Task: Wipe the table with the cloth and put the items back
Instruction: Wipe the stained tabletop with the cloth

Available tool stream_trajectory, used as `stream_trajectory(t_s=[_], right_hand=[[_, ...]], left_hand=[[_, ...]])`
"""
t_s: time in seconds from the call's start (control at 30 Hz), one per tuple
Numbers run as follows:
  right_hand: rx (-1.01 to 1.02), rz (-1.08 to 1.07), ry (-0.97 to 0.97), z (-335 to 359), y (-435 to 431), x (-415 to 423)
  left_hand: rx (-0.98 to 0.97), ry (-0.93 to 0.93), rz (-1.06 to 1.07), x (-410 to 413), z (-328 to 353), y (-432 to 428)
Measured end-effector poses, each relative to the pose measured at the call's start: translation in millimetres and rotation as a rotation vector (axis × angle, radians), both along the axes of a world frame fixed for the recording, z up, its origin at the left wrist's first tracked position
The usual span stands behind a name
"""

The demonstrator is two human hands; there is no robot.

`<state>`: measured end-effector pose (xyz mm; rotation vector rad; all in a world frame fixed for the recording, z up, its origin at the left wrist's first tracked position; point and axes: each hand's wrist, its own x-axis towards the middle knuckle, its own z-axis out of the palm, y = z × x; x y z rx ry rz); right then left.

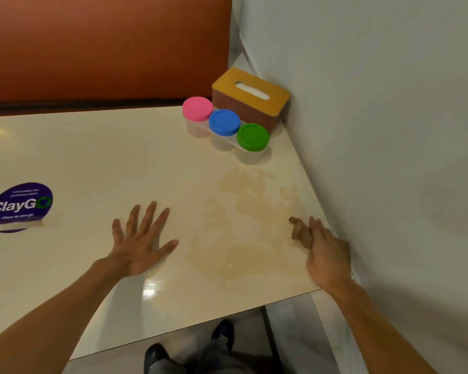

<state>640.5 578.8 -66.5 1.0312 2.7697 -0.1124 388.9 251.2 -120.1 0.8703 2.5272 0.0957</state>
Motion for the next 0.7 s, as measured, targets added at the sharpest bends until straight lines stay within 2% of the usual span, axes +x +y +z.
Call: stream_trajectory(t_s=[0.07,0.3,0.7], right_hand=[[-0.01,-0.017,-0.061,-21.3,-11.3,7.6],[-0.196,-0.27,0.256,-38.6,-41.9,-2.2],[-0.17,-0.294,0.259,-49.3,-153.4,-24.7]], left_hand=[[-0.003,-0.014,-0.002,0.7,0.3,6.6],[-0.053,-0.048,-0.015,3.7,2.3,5.8],[-0.038,-0.029,-0.037,1.6,-8.0,7.2]])
